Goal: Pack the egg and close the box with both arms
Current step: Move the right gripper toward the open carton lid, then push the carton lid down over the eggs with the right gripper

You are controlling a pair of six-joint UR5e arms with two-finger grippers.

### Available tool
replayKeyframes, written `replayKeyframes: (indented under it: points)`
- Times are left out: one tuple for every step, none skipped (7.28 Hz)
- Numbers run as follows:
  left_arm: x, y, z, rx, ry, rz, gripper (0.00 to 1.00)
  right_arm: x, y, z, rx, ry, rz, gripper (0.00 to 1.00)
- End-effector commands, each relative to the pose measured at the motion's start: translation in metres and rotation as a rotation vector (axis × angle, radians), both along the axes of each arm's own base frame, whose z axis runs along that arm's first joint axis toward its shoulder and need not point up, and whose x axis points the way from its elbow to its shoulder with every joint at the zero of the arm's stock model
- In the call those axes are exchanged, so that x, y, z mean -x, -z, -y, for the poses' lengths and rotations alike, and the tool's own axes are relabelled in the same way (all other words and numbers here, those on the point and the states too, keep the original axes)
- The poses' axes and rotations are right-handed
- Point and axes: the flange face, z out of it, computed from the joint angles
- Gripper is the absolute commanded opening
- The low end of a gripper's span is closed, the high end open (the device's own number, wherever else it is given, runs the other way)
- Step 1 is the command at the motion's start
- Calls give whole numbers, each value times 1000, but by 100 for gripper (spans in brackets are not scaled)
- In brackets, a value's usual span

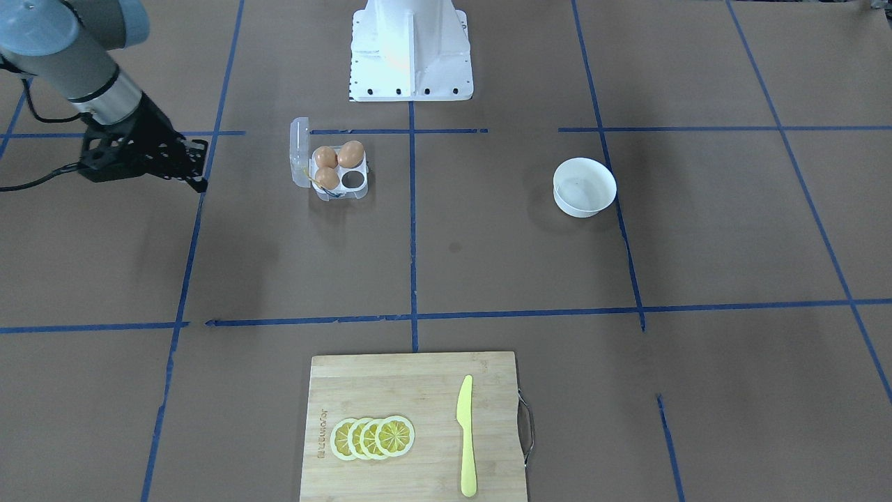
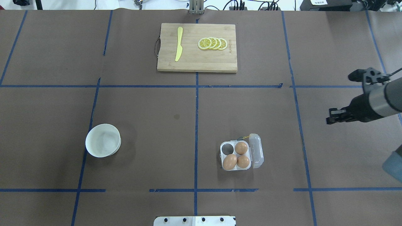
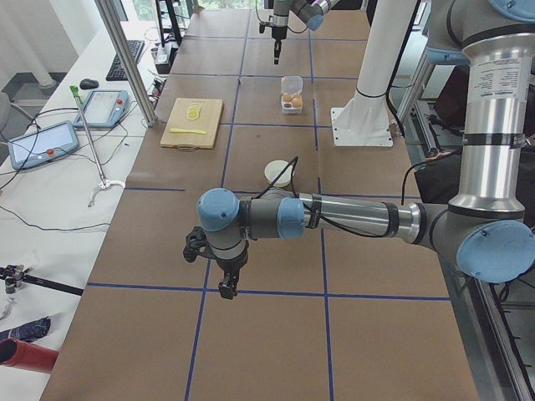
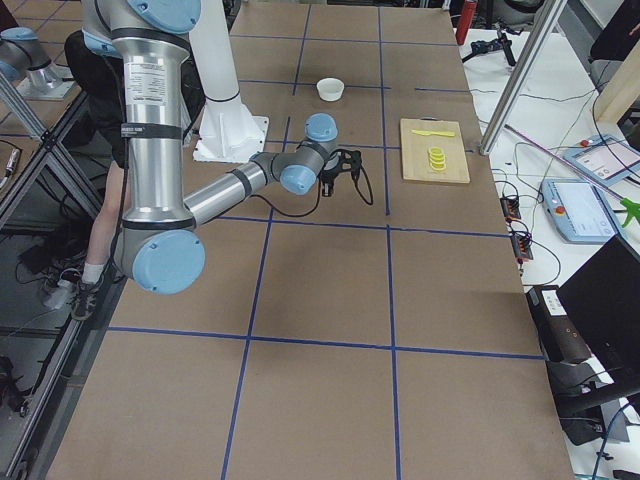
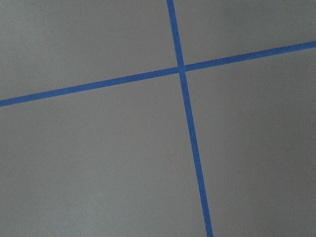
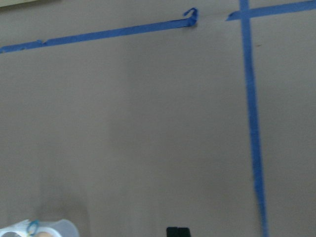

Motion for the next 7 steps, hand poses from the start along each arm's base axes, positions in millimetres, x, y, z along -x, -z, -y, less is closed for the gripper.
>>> replayKeyframes:
  points:
    - [0,2,2,-12,0,-1,100,81,59,-37,20,-29,36,0]
    - [0,1,2,-17,0,0,100,106,98,-39,37,-38,16,0]
    - [0,1,2,-17,0,0,100,117,124,-36,60,-44,-10,0]
    - [0,1,2,-17,0,0,100,118,128,-36,60,-45,-12,0]
    - [0,2,2,-18,0,-1,100,112,133,-39,62,-39,-9,0]
    - [0,0,2,-18,0,-1,100,101,132,-30,86,-57,-50,0]
    - [-1,1,3,-24,-2,0,100,81,125,-14,109,-72,-120,0]
